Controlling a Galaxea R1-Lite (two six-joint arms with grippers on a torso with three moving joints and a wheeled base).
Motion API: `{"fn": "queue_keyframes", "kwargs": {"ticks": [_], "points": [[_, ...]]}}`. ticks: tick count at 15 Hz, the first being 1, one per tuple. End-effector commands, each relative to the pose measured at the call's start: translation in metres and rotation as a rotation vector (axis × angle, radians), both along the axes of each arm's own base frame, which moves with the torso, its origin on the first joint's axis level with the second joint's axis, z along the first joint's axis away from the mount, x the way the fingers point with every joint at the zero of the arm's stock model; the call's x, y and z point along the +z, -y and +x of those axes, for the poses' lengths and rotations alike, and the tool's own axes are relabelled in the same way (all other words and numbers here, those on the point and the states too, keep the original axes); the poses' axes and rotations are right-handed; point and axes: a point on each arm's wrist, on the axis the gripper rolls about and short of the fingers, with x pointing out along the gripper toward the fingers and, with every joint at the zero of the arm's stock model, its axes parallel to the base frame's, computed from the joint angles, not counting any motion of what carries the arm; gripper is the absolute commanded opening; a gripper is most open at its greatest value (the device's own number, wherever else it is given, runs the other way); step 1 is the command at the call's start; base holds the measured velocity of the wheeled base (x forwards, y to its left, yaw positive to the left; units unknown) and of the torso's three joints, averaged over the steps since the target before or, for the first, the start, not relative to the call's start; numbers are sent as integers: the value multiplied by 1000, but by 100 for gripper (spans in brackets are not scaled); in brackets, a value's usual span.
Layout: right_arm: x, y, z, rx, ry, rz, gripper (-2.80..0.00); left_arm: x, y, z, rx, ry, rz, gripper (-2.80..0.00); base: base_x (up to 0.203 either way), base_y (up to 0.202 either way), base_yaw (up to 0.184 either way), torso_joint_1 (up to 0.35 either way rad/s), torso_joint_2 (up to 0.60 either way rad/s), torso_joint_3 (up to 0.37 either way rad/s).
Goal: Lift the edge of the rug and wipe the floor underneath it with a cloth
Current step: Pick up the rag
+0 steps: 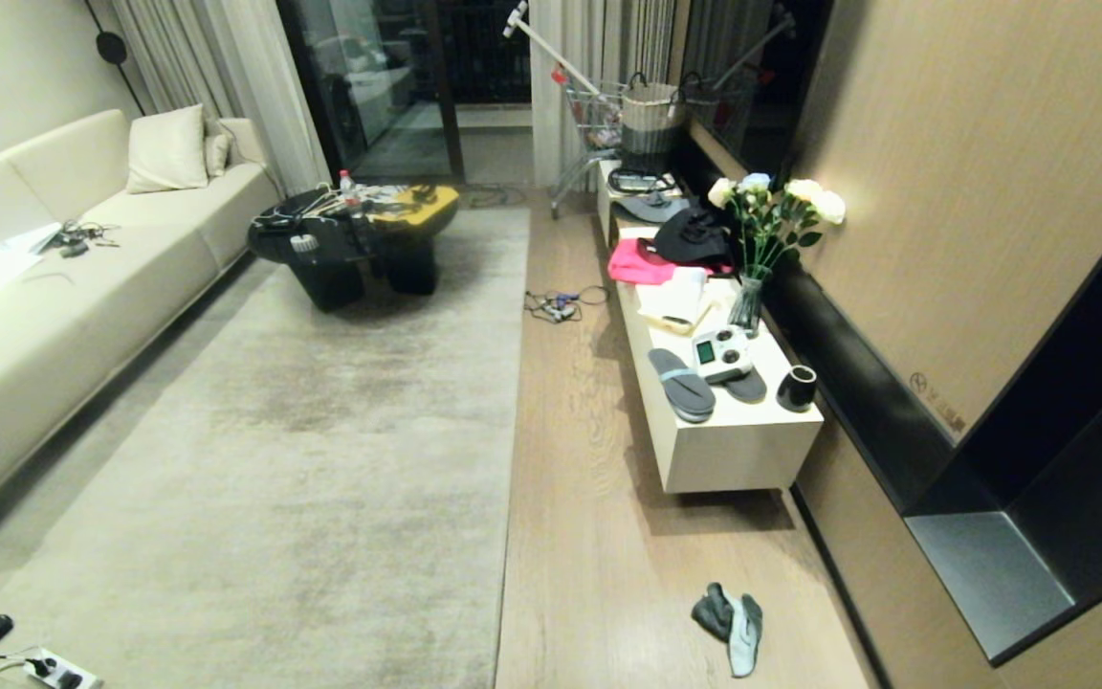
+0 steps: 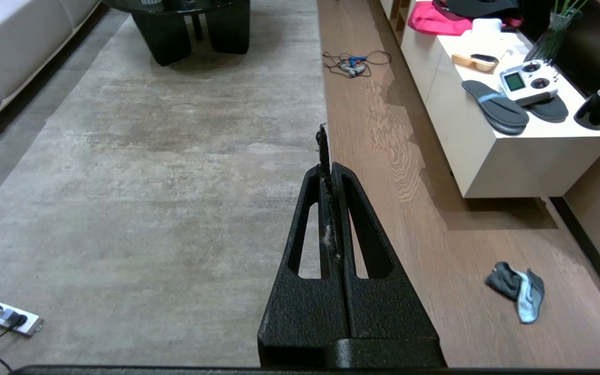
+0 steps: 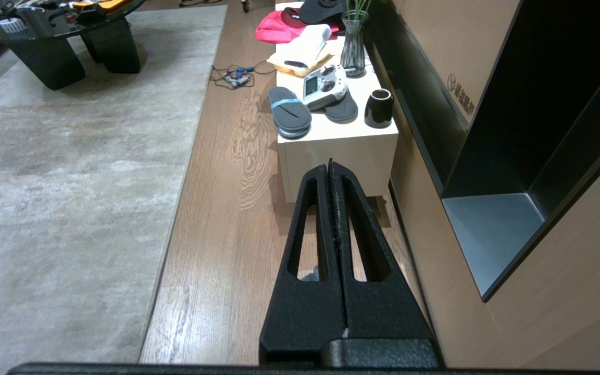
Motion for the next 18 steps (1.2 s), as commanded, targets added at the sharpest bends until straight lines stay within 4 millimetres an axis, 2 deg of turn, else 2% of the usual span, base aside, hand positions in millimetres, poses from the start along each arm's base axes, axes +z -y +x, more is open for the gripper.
{"fn": "queue_keyframes", "kwargs": {"ticks": [1, 14, 18], "points": [[0, 0, 0, 0, -1, 0, -280, 0, 0, 0, 0, -2, 0, -280, 0, 0, 0, 0, 0, 0], [0, 0, 0, 1, 3, 36, -280, 0, 0, 0, 0, -1, -2, -280, 0, 0, 0, -3, 4, 5], [1, 0, 0, 1, 4, 37, -280, 0, 0, 0, 0, -2, -2, -280, 0, 0, 0, -126, 317, 182]]}}
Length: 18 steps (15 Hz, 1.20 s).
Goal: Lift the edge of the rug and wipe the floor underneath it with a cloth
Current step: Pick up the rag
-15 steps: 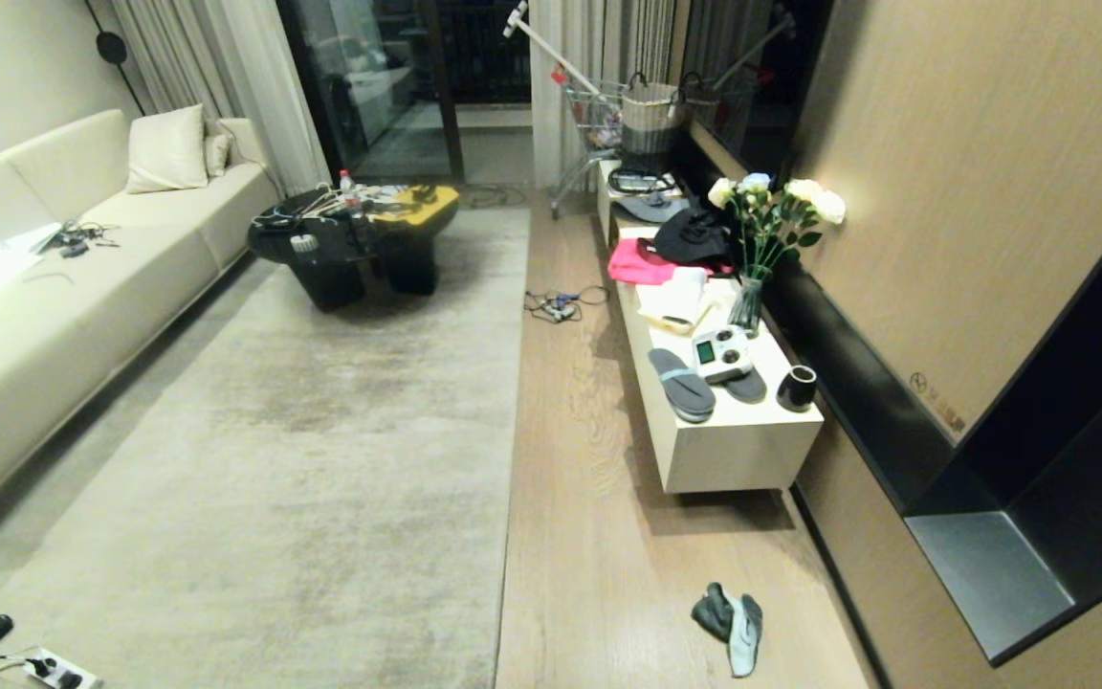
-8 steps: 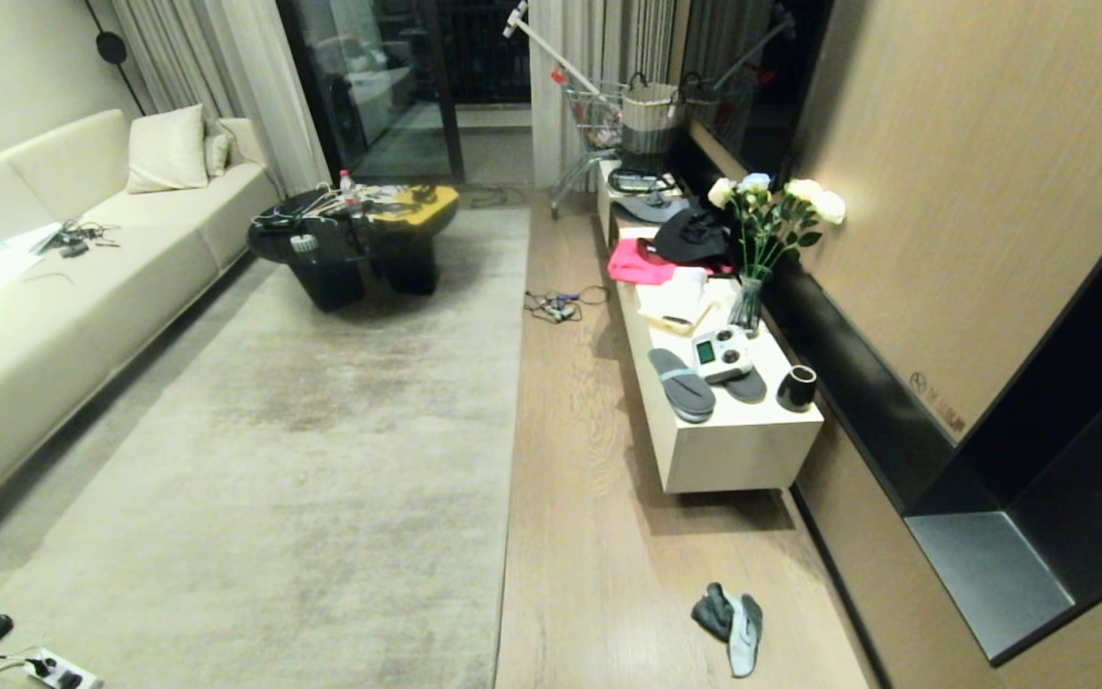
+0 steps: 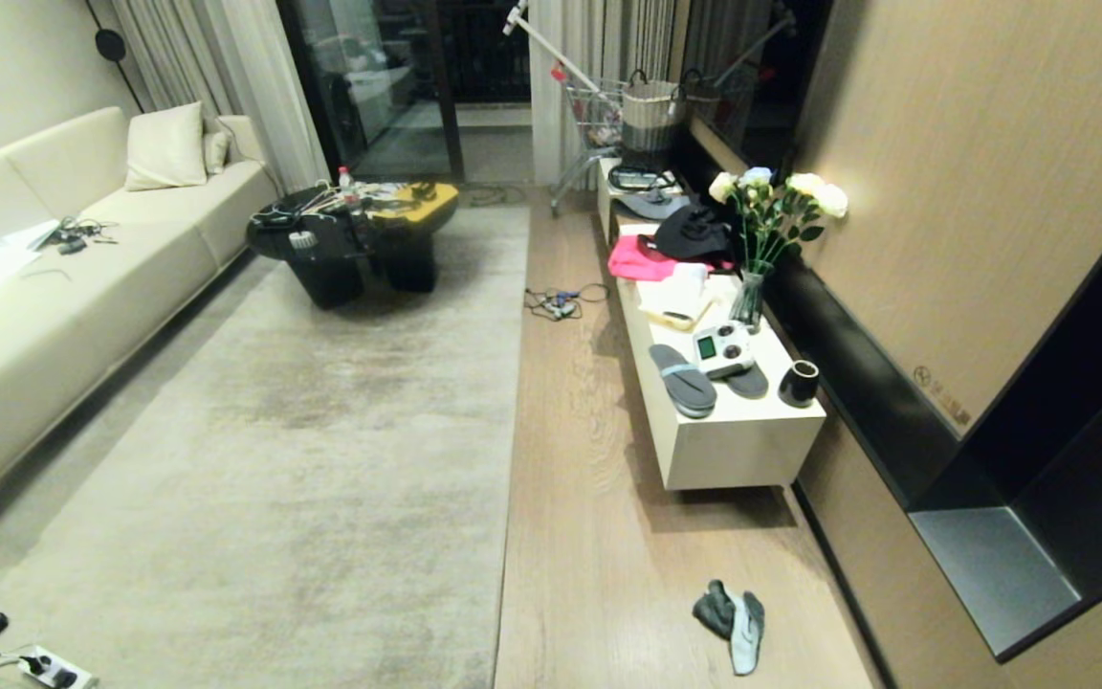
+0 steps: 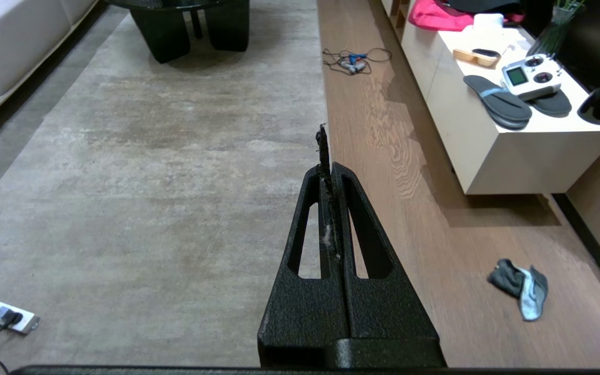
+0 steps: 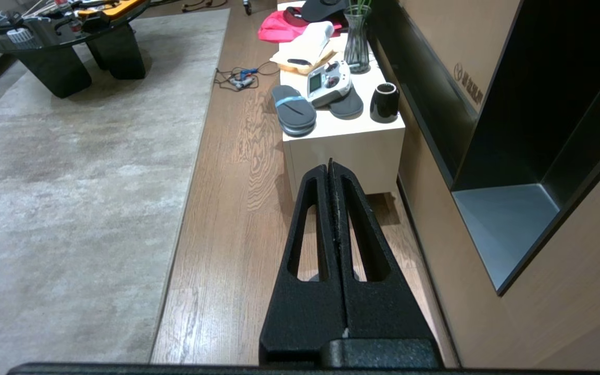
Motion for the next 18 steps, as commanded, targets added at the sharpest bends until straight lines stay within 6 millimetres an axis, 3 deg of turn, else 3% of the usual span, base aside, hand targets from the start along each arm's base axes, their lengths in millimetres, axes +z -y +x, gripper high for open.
{"fn": "queue_keyframes", "kwargs": {"ticks": [1, 8, 18], "points": [[0, 0, 0, 1, -1, 2, -280, 0, 0, 0, 0, 0, -1, -280, 0, 0, 0, -127, 322, 190], [0, 0, 0, 1, -1, 2, -280, 0, 0, 0, 0, 1, -1, -280, 0, 0, 0, -144, 368, 222], [0, 0, 0, -5, -1, 5, -280, 0, 0, 0, 0, -1, -1, -280, 0, 0, 0, -173, 534, 355]]}}
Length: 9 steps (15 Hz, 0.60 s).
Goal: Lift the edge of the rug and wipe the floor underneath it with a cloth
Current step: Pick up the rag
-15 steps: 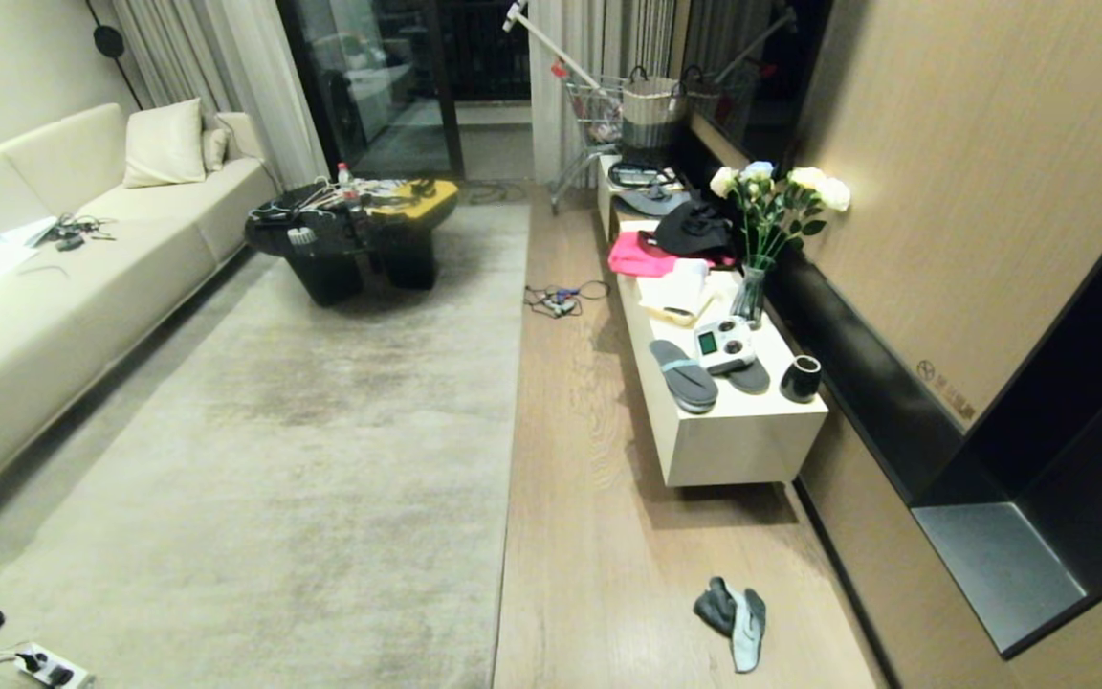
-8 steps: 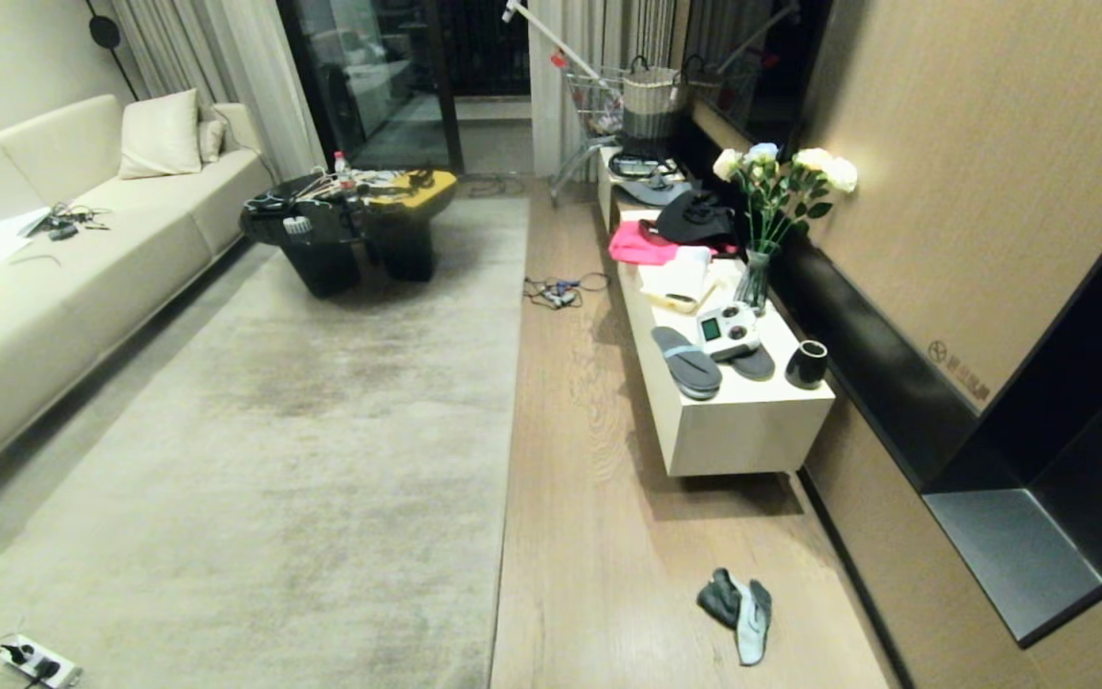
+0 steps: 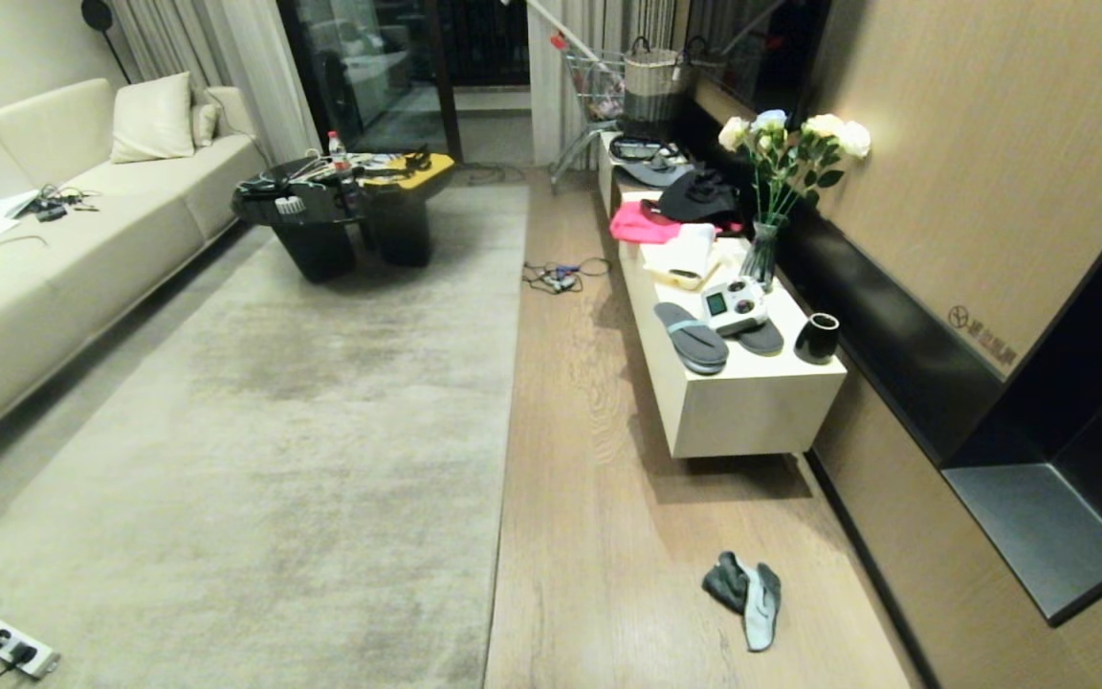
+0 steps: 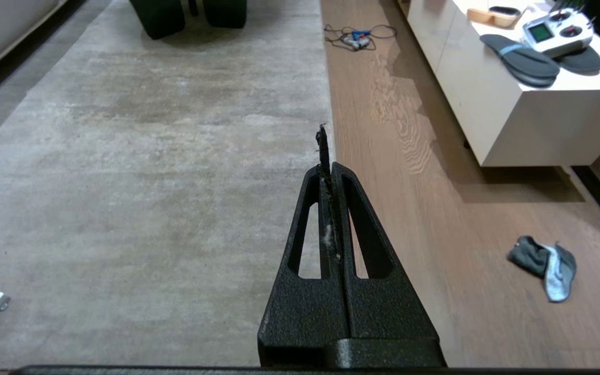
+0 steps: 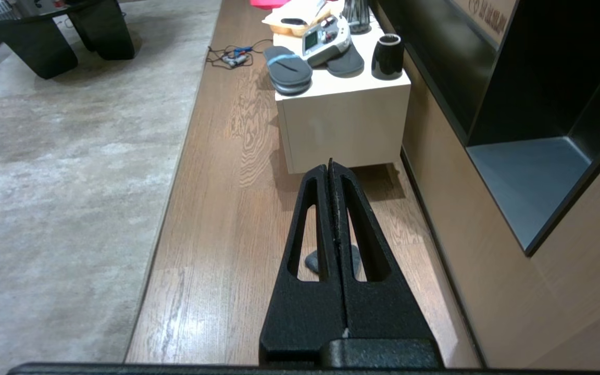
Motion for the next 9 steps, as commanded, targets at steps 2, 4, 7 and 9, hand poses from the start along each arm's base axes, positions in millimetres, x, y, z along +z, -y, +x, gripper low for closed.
{"fn": "queue_keyframes", "kwargs": {"ticks": [2, 4, 7, 9], "points": [[0, 0, 0, 0, -1, 5, -280, 0, 0, 0, 0, -3, 0, -280, 0, 0, 0, -131, 503, 372], [0, 0, 0, 0, -1, 5, -280, 0, 0, 0, 0, -3, 0, -280, 0, 0, 0, -112, 478, 364], [0, 0, 0, -1, -1, 5, -280, 0, 0, 0, 0, -3, 0, -280, 0, 0, 0, -88, 472, 384], [0, 0, 0, -1, -1, 5, -280, 0, 0, 0, 0, -1, 0, -280, 0, 0, 0, -39, 458, 396]]}}
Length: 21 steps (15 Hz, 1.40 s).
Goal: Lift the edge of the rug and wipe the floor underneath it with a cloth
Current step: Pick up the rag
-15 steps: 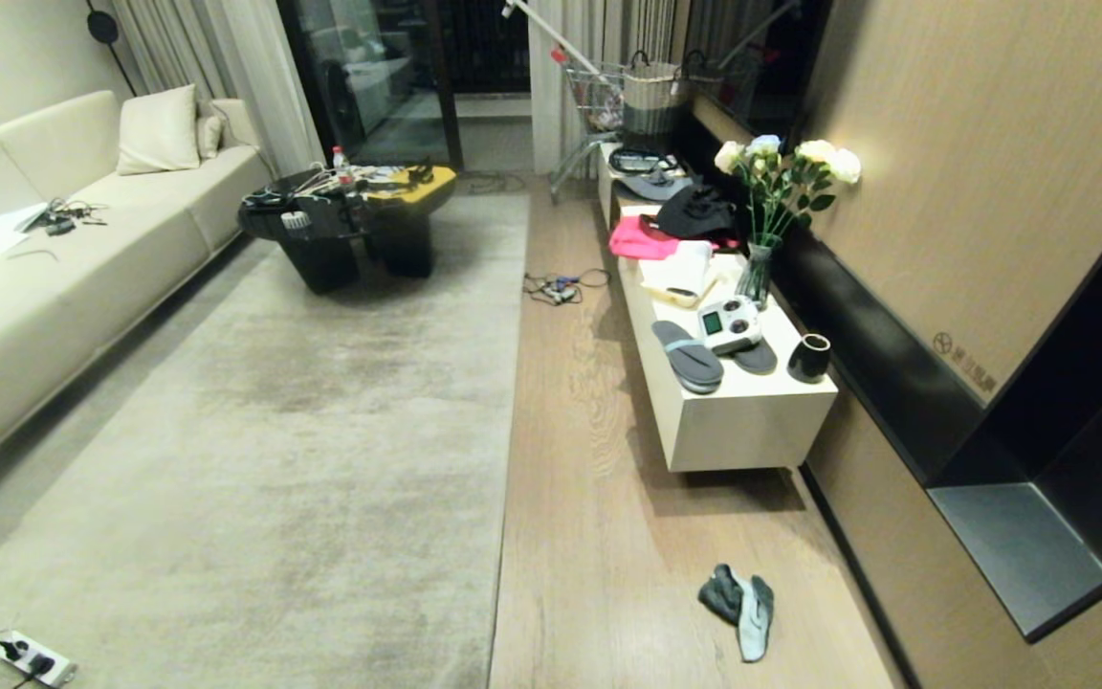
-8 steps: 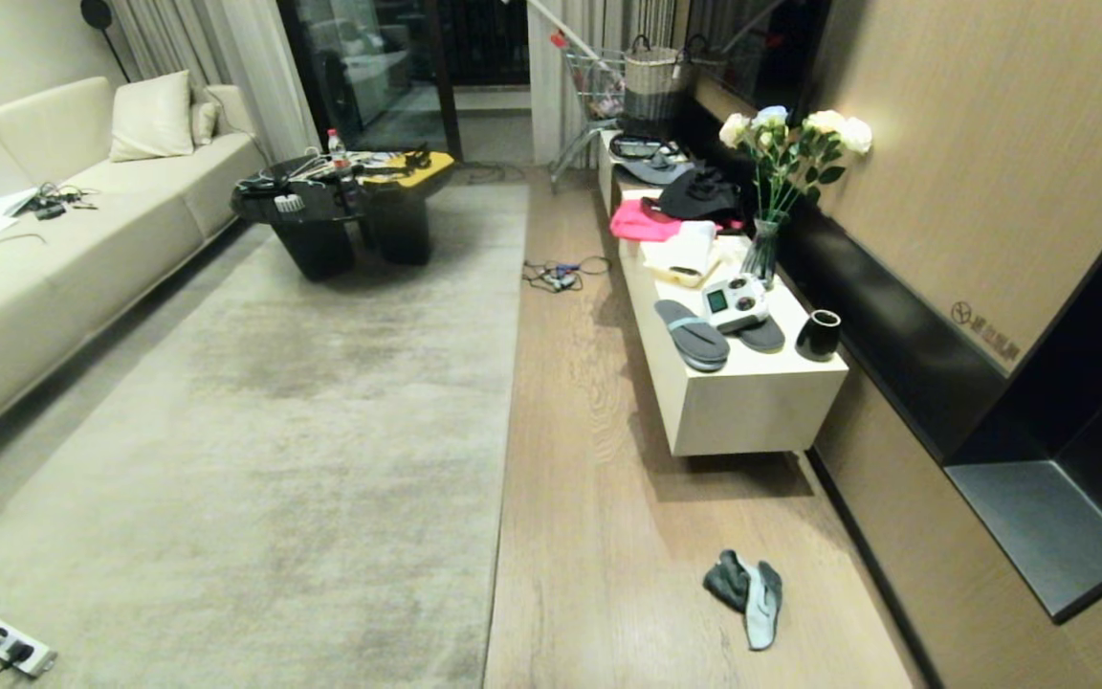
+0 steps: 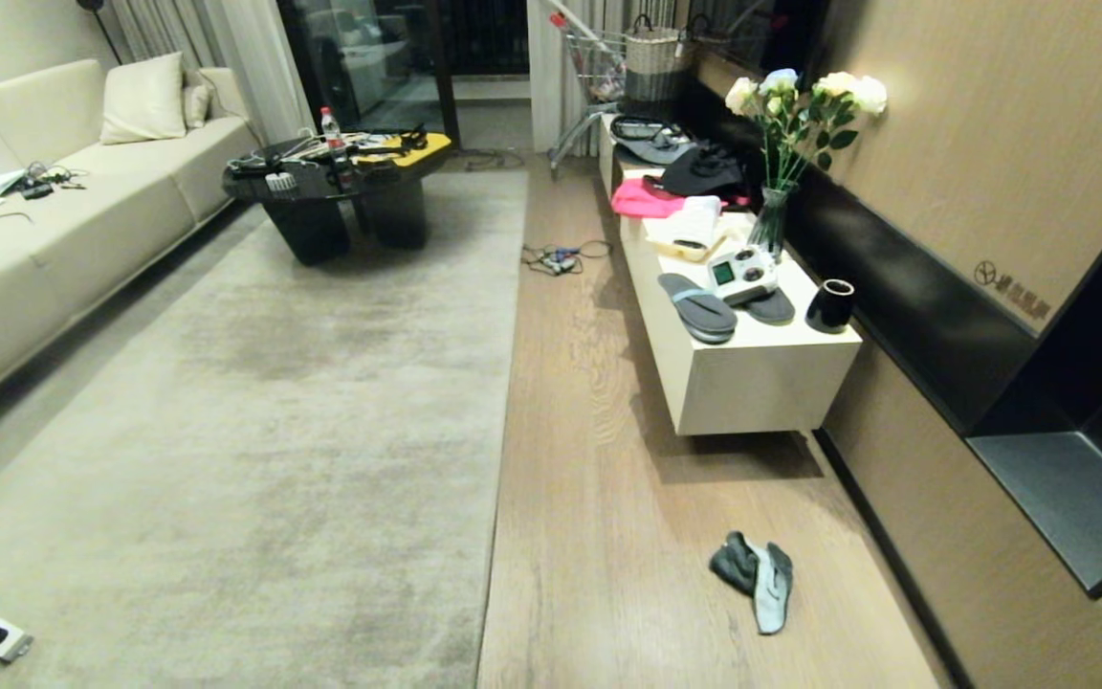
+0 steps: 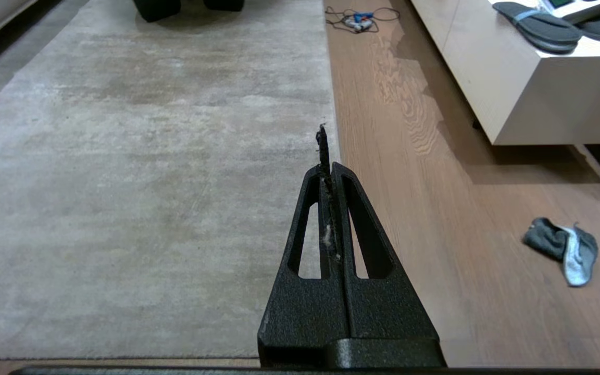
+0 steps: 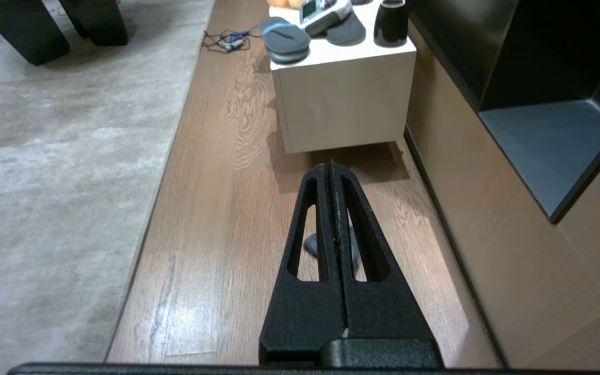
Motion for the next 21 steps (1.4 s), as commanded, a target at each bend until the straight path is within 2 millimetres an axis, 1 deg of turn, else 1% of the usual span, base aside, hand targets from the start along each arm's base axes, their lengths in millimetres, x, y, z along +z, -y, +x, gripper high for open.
{"fn": "queue_keyframes", "kwargs": {"ticks": [1, 6, 7, 21], "points": [[0, 0, 0, 0, -1, 0, -280, 0, 0, 0, 1, 0, -1, -280, 0, 0, 0, -35, 447, 408], [0, 0, 0, 0, -1, 0, -280, 0, 0, 0, 1, -1, -1, -280, 0, 0, 0, -8, 430, 435], [0, 0, 0, 0, -1, 2, -280, 0, 0, 0, 1, 0, -1, -280, 0, 0, 0, 5, 131, 166], [0, 0, 0, -8, -1, 11, -280, 0, 0, 0, 1, -1, -1, -280, 0, 0, 0, 0, 0, 0]]}}
